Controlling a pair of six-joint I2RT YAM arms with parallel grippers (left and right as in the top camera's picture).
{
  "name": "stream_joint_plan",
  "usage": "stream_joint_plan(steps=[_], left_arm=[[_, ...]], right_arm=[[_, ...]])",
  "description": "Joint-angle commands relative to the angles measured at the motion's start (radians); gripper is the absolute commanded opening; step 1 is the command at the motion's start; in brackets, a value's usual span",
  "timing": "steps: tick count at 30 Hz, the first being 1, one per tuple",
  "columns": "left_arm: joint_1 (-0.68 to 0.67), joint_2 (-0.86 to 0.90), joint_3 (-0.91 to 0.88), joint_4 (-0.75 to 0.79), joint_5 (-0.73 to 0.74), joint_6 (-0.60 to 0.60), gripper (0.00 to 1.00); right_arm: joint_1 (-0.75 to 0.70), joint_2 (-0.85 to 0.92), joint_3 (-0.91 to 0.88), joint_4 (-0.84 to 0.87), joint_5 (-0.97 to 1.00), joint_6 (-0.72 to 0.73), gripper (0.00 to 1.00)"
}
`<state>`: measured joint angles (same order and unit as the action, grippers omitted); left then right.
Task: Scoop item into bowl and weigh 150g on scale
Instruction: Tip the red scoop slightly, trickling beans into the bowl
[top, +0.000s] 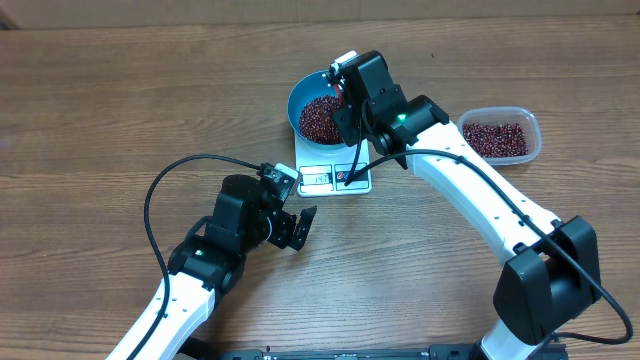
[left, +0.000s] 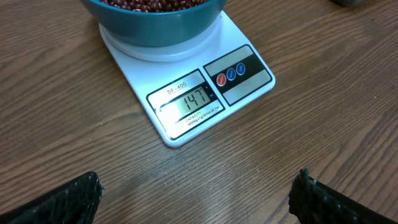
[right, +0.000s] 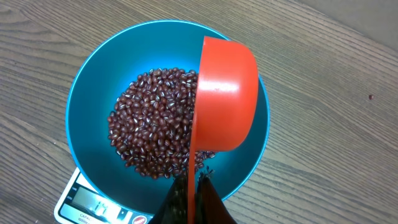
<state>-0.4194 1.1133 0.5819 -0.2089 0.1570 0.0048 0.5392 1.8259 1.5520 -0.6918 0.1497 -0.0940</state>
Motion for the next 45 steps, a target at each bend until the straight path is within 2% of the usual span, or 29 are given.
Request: stream_joint_plan(steps=[1, 45], left_arm=[[-0.006, 0.005, 0.004, 0.004, 0.011, -0.008, 1.00], [-0.006, 0.005, 0.004, 0.004, 0.011, -0.008, 1.00]], right_arm=[[0.006, -0.036, 0.028, 0.010, 0.014, -0.008, 0.04], [0.010, -0.036, 0.028, 0.011, -0.028, -0.042, 0.04]])
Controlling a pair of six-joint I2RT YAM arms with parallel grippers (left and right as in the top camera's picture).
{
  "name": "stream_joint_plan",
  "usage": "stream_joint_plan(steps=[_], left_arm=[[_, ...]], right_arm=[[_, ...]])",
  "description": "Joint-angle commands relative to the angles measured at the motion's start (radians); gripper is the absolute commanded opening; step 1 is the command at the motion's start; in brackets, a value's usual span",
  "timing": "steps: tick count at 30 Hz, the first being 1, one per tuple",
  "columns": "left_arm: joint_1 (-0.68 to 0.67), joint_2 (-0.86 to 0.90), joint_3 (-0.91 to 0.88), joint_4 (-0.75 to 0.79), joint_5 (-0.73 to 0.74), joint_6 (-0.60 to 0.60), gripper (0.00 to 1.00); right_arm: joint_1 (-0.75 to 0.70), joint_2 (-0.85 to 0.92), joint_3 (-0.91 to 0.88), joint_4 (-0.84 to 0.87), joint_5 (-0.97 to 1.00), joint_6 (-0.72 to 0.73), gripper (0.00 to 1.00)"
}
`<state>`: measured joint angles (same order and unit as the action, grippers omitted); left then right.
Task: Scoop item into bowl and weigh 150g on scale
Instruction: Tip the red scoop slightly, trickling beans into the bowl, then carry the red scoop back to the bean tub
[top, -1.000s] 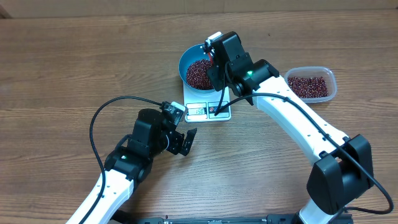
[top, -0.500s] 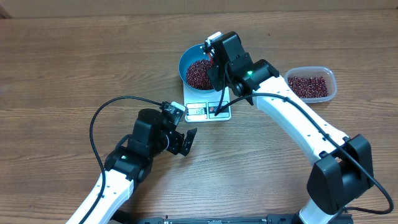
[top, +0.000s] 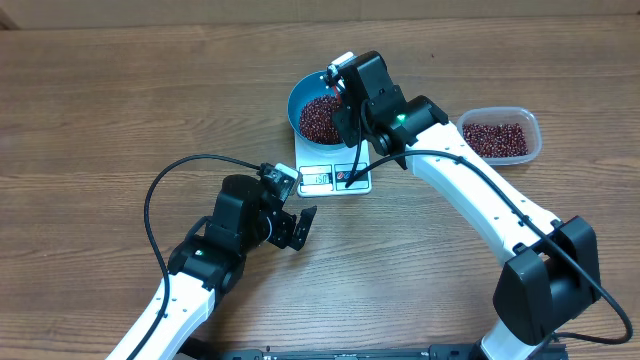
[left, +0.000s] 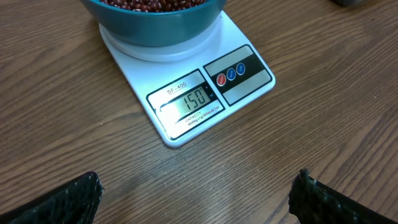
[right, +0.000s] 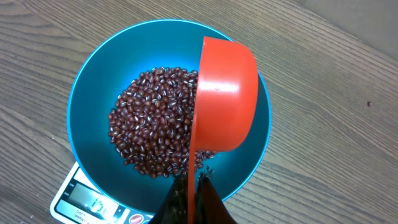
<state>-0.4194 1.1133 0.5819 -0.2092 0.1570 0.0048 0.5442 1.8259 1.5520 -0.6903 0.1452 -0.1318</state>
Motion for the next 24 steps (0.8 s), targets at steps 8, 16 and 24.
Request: stream_joint_plan(steps=[8, 16, 24], left_arm=[[-0.006, 0.005, 0.004, 0.004, 0.011, -0.008, 1.00], [-0.006, 0.005, 0.004, 0.004, 0.011, -0.008, 1.00], [-0.006, 0.005, 0.004, 0.004, 0.011, -0.008, 0.99]], right_arm=[[-0.047, -0.037, 0.028, 0.017, -0.240, 0.059, 0.04], [-0.164, -0.060, 0.028, 0.039, -0.582, 0.107, 0.04], [-0.329, -0.116, 0.028, 0.047, -0.928, 0.132, 0.04]])
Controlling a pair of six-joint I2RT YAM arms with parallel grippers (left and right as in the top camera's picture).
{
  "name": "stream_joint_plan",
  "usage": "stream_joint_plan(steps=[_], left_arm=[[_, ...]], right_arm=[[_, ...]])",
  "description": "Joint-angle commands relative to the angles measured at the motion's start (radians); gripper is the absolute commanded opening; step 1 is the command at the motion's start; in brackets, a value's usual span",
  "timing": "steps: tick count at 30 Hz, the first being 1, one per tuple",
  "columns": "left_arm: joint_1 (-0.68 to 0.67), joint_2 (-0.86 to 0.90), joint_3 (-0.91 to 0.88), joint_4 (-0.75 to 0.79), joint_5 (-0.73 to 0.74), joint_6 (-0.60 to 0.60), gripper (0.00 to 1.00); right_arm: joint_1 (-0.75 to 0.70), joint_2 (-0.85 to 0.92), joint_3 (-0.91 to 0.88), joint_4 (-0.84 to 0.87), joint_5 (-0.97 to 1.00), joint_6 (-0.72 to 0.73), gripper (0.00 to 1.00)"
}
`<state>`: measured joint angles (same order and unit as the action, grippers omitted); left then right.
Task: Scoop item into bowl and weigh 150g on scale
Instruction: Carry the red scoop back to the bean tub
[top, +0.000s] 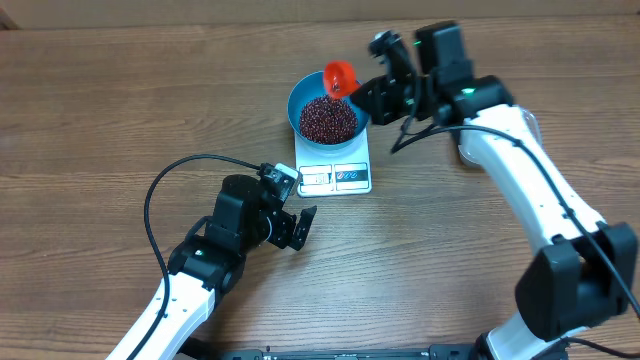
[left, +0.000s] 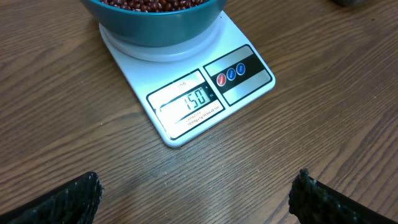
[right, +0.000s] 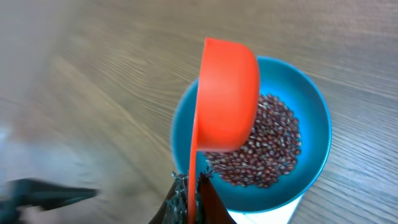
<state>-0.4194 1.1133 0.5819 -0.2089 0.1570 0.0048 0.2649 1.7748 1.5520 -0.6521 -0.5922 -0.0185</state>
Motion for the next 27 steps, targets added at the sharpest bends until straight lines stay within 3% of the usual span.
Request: stream_joint_plan(steps=[1, 6, 19, 27], left_arm=[[-0.006, 0.005, 0.004, 0.003, 0.011, -0.008, 1.00], [-0.006, 0.005, 0.004, 0.003, 0.011, -0.008, 0.99], [-0.006, 0.005, 0.004, 0.003, 0.011, -0.008, 1.00], [-0.006, 0.005, 0.004, 0.005, 0.011, -0.008, 1.00]], right_arm=[[-0.076, -0.075, 0.028, 0.008, -0.229, 0.019, 0.04], [-0.185, -0.127, 0.028, -0.007, -0.325, 0.019, 0.04], [-0.513, -0.246, 0.027, -0.222, -0.309, -0.020, 0.04], [-0.589, -0.236, 0.019, -0.404, 0.172, -0.018, 0.04]])
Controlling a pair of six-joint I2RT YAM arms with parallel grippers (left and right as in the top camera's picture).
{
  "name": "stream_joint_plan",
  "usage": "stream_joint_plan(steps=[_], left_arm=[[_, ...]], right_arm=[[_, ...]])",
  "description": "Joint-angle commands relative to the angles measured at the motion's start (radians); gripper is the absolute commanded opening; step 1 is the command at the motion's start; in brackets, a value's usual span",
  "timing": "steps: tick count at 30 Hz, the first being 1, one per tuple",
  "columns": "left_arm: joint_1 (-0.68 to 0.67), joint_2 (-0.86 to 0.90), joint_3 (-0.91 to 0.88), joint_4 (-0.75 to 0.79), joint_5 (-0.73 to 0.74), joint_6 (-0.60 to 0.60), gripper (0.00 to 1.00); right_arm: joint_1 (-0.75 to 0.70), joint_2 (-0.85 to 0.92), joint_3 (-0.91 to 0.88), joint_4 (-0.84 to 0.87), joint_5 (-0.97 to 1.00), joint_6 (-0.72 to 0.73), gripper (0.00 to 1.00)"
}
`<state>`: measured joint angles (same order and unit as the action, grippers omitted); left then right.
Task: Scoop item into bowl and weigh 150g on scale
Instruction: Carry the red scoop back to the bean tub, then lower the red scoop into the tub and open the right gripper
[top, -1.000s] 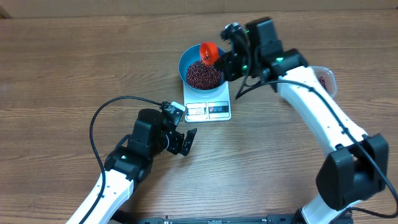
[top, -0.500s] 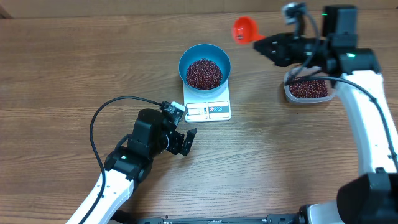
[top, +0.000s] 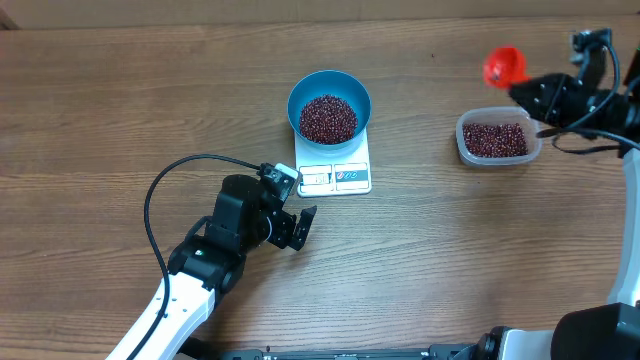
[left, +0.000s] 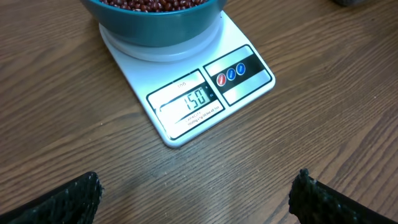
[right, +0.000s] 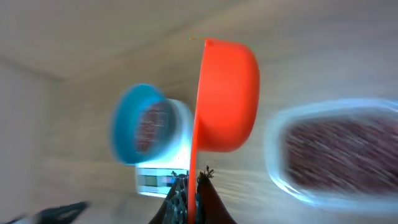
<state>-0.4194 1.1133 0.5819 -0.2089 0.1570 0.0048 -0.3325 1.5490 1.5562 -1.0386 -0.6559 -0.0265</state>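
The blue bowl (top: 329, 106) of red beans stands on the white scale (top: 335, 172); in the left wrist view the scale's display (left: 189, 102) reads 150. My right gripper (top: 530, 92) is at the far right, shut on the handle of the orange scoop (top: 504, 66), which hangs above the table just left of the clear bean container (top: 497, 138). The right wrist view is blurred, with the scoop (right: 227, 99) held on edge. My left gripper (top: 298, 228) stands open in front of the scale, nothing between its fingers.
A black cable (top: 190, 170) loops from the left arm over the table at the left. The clear container of beans sits near the right edge of the table.
My right gripper has moved with the scoop from over the bowl's far rim to the far right beside the bean container. The scale still reads 150. The left arm has not moved.
The scoop was tipped over the bowl with the scale reading 147. Then the display read 150 with the scoop still over the beans. Then the scoop was raised at the bowl's far rim, and now it is by the clear container.
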Motion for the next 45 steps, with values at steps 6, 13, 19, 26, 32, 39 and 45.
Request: stream_joint_plan(steps=[6, 13, 19, 26, 32, 39, 45], left_arm=[[-0.006, 0.005, 0.004, 0.005, 0.012, -0.008, 0.99], [-0.006, 0.005, 0.004, 0.003, 0.011, -0.008, 1.00], [-0.006, 0.005, 0.004, 0.004, 0.011, -0.008, 1.00], [-0.006, 0.005, 0.004, 0.004, 0.011, -0.008, 0.99], [-0.006, 0.005, 0.004, 0.004, 0.011, -0.008, 1.00], [-0.006, 0.005, 0.004, 0.003, 0.011, -0.008, 1.00], [-0.006, 0.005, 0.004, 0.004, 0.011, -0.008, 0.99]], right_arm=[[0.054, 0.048, -0.001, -0.050, 0.445, -0.007, 0.04], [0.170, 0.143, -0.040, -0.060, 0.667, 0.007, 0.04], [0.259, 0.187, -0.045, -0.104, 0.985, 0.087, 0.04], [0.292, 0.187, -0.045, -0.109, 1.018, 0.115, 0.04], [0.277, 0.187, -0.045, -0.091, 0.850, 0.213, 0.04], [0.193, 0.187, -0.046, -0.021, 0.571, 0.400, 0.04], [0.135, 0.187, -0.092, 0.038, 0.470, 0.666, 0.04]])
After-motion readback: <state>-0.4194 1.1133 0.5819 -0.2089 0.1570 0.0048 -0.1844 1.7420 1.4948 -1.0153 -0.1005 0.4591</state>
